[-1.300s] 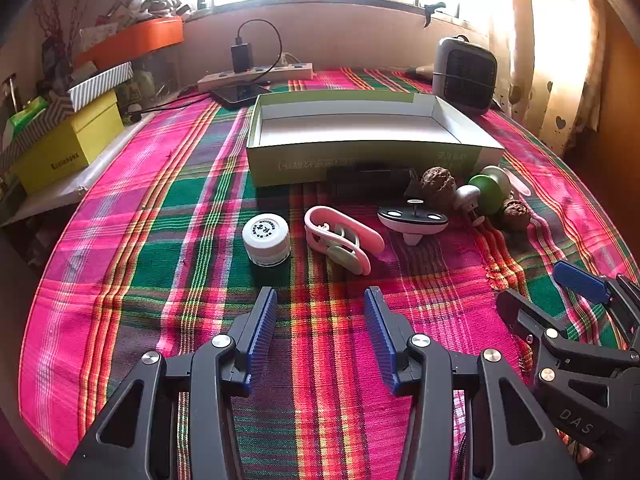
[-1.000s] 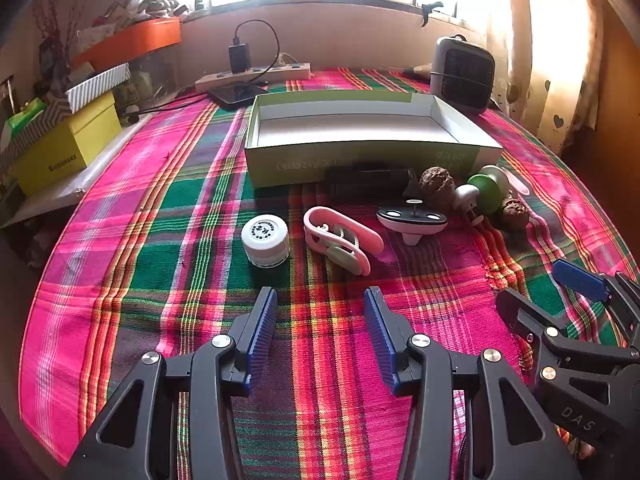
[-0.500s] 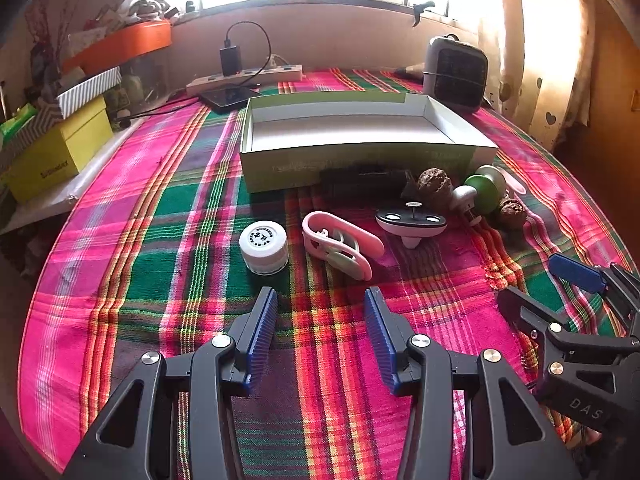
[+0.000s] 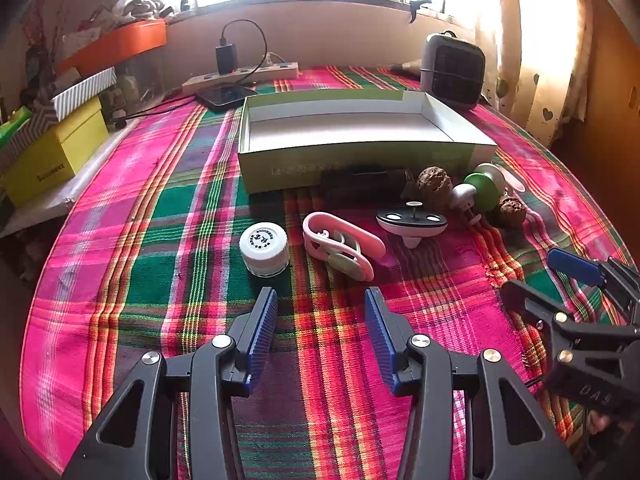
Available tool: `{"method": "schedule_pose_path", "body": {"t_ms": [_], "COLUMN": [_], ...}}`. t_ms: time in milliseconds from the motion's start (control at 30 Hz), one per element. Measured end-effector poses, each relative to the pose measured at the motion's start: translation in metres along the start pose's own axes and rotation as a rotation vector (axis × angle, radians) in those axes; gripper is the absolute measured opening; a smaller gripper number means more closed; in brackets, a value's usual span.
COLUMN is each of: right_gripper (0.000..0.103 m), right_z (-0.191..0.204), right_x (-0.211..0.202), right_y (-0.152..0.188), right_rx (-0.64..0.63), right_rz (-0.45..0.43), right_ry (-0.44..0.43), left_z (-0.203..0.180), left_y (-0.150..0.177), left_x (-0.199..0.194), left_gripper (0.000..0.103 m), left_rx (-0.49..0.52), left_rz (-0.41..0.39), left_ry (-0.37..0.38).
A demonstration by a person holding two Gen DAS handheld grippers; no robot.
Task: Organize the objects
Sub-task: 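Move the left gripper toward the white round jar, then close the left gripper on the white jar while the right gripper grasps the walnut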
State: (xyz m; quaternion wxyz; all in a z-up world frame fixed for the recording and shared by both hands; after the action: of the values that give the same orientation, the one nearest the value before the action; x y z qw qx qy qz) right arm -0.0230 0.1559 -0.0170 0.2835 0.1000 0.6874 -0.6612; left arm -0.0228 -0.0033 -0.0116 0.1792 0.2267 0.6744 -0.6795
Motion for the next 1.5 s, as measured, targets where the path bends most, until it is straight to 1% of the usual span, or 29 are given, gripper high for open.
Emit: {"method": "schedule_pose_path", "body": {"t_ms": [233, 400, 600, 767, 900, 1067, 1133, 1300, 1400, 1500], "right_gripper": [0.074, 0.074, 0.074, 0.074, 0.066, 0.066, 0.061, 0.058, 0.053, 0.053], "right_z": [-0.011, -0.033, -0.047, -0.044, -0.041, -0.039, -0.037, -0.036, -0.034, -0.033], "right_x": [0.004, 0.006, 0.012, 0.020, 0.024, 0.030, 0.031, 0.034, 0.036, 0.038], "right_y": [-0.004, -0.012, -0.020, -0.026, -0.030, -0.033, -0.033, -0.033, -0.033, -0.034], "right_rx": [-0.001, 0.019, 0.014, -0.005, -0.020, -0.021, -0.022, -0.016, -0.017, -0.015], "right_rz": [0.006, -0.004, 0.008, 0.022, 0.018, 0.021, 0.021, 0.026, 0.026, 0.032], "right_ry": [-0.011, 0.016, 0.030, -0.002, -0.014, -0.028, -0.032, -0.044, -0.057, -0.062], "left_z": [0.010, 0.032, 0.047, 0.052, 0.052, 0.051, 0.050, 0.049, 0.048, 0.048], "left_y": [-0.002, -0.005, -0.009, -0.012, -0.016, -0.019, -0.021, -0.026, -0.028, -0.028], "left_x": [0.003, 0.005, 0.011, 0.016, 0.019, 0.024, 0.026, 0.033, 0.036, 0.040], "left_gripper": [0.044, 0.043, 0.043, 0.043, 0.043, 0.043, 0.043, 0.043, 0.043, 0.043], "left_rx": [-0.007, -0.050, -0.078, -0.105, -0.095, -0.077, -0.065, -0.043, -0.030, -0.025], "left_rz": [0.006, 0.008, 0.015, 0.027, 0.022, 0.021, 0.021, 0.024, 0.018, 0.027], "left_ry": [0.019, -0.017, -0.022, 0.021, 0.022, 0.037, 0.039, 0.037, 0.032, 0.023]}}
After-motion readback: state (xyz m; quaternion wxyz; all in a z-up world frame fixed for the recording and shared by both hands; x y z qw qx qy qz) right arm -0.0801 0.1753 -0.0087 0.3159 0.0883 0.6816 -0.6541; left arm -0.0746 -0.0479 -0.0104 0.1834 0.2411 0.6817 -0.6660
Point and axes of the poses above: each gripper's, at about its wrist camera, not at the fingertips, and x roughly the way its jaws point, z to its left, y to its underside, the point moved 2 cm from there along x, roughly the way its jaws point, and after that the axes turned 15 degrees about -z, right-handed, at the moved point
